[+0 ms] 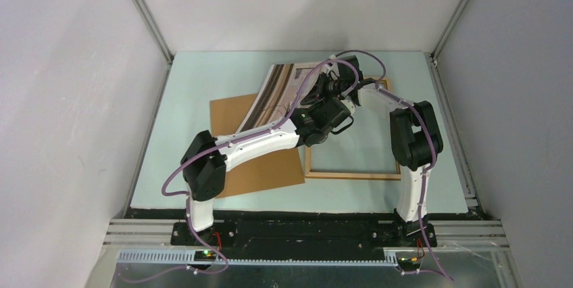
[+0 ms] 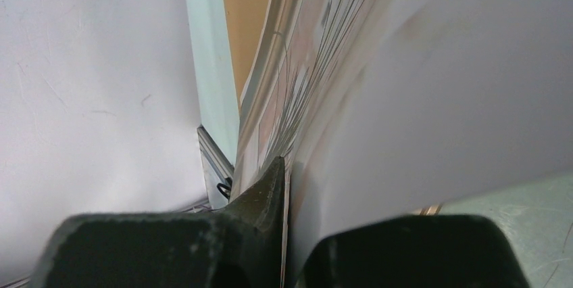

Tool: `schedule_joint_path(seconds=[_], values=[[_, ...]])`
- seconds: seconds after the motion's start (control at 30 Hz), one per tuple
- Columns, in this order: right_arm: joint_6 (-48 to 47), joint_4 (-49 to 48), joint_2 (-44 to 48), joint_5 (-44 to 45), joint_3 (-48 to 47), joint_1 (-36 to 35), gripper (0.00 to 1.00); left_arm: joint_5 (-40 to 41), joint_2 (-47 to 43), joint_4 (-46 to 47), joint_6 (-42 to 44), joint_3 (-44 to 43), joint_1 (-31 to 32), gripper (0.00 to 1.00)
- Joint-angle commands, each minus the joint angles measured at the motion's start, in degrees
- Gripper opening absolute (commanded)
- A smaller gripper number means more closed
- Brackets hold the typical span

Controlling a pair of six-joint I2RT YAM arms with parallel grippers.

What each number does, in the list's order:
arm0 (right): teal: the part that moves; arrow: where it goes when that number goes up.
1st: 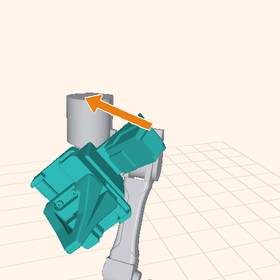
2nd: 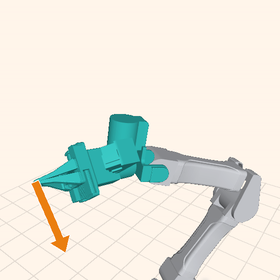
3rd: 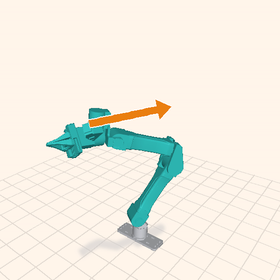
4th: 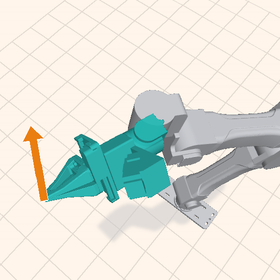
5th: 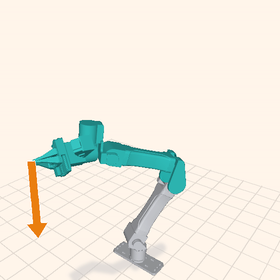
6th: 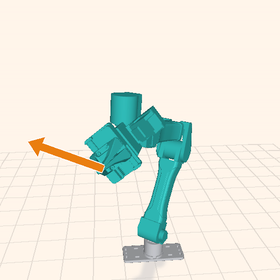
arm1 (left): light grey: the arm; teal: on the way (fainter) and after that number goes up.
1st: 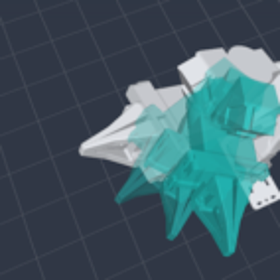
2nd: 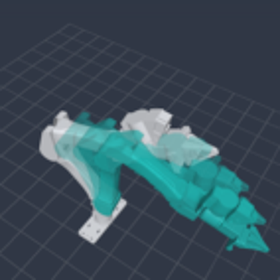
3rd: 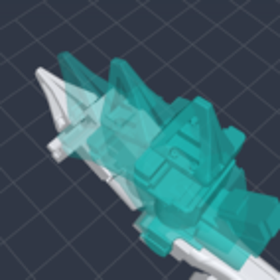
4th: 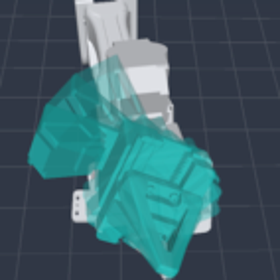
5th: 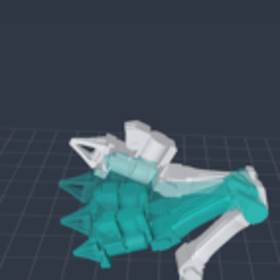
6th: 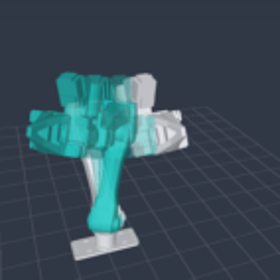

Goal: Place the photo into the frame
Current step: Pick up the photo at the center of the board, then turn over the photo from the photo frame.

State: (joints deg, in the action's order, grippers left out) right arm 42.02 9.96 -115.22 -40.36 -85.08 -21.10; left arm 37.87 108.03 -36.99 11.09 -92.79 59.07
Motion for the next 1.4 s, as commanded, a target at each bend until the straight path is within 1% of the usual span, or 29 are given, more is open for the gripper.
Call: schedule_joint_path(seconds=[0.0,0.1,0.4,0.5,0.7,0.83,0.87,0.97,1.0,1.03,1.07,1.1,1.13,1.17,1.2,1.23,1.27,1.3,1.33,1.37], values=[[0.51,-2.04,5.02,-0.69,0.08,-0.89,0.12,1.08,1.74,1.53,0.86,-0.8,-1.77,0.42],[0.69,-2.19,5.1,-0.83,0.17,-0.79,0.12,0.35,1.75,1.57,0.59,0.03,-1.78,0.4],[0.86,-2.44,5.46,-1.41,0.42,-0.52,0.12,0.01,1.7,1.57,-0.02,1.43,-1.89,0.42],[0.87,-2.62,5.63,-1.71,0.6,-0.43,0.12,0.01,1.89,1.57,0.22,1.7,-1.98,0.4],[0.66,-2.49,5.71,-1.5,0.85,-0.43,0.12,-0.01,2.1,1.53,0.25,1.6,-1.94,0.34],[0.46,-2.48,5.54,-1.48,0.79,-0.42,0.14,0.13,1.99,1.51,0.39,0.95,-1.93,0.24],[0.4,-2.44,5.53,-1.48,0.79,-0.39,0.15,0.39,1.91,1.54,0.52,0.91,-1.94,0.23],[-0.06,-2.09,5.52,-1.14,0.74,-0.35,0.22,1.04,1.2,1.51,0.94,0.83,-1.87,0.19],[-0.37,-1.93,5.53,-0.84,0.67,-0.34,0.28,1.19,0.8,1.46,1.08,0.8,-1.92,0.18],[-0.5,-1.56,5.64,-0.63,0.64,-0.34,0.31,1.31,0.46,1.43,1.31,0.76,-1.93,0.16],[-0.92,-1.32,5.63,-0.15,0.67,-0.34,0.36,1.55,0.11,1.46,1.48,0.68,-1.94,0.15],[-1.17,-0.72,5.82,0.16,0.68,-0.39,0.4,1.66,-0.13,1.43,1.72,0.57,-1.94,0.11],[-1.75,-0.42,5.94,0.78,0.59,-0.42,0.47,1.83,-0.59,1.46,1.91,0.54,-1.94,0.09],[-2.06,0.21,6.18,1.1,0.65,-0.42,0.51,1.93,-0.83,1.41,2.2,0.41,-2.03,0.03],[-2.87,0.53,6.34,1.67,0.62,-0.43,0.59,2.01,-1.27,1.45,2.32,0.37,-2.01,0.02],[-3.37,1.3,6.61,1.94,0.62,-0.43,0.62,1.98,-1.47,1.34,2.57,0.28,-2.06,0.0],[-4.19,1.65,6.86,2.37,0.59,-0.35,0.69,1.85,-1.91,1.37,2.68,0.26,-2.17,0.0],[-4.65,2.22,7.31,2.51,0.56,-0.3,0.73,1.76,-2.15,1.39,2.79,0.23,-2.27,0.0],[-5.43,2.46,7.52,2.79,0.6,-0.11,0.82,1.59,-2.65,1.39,2.88,0.24,-2.51,0.0],[-5.75,2.86,8.07,2.9,0.61,0.24,0.87,1.42,-2.96,1.4,2.95,0.29,-2.66,0.0]])
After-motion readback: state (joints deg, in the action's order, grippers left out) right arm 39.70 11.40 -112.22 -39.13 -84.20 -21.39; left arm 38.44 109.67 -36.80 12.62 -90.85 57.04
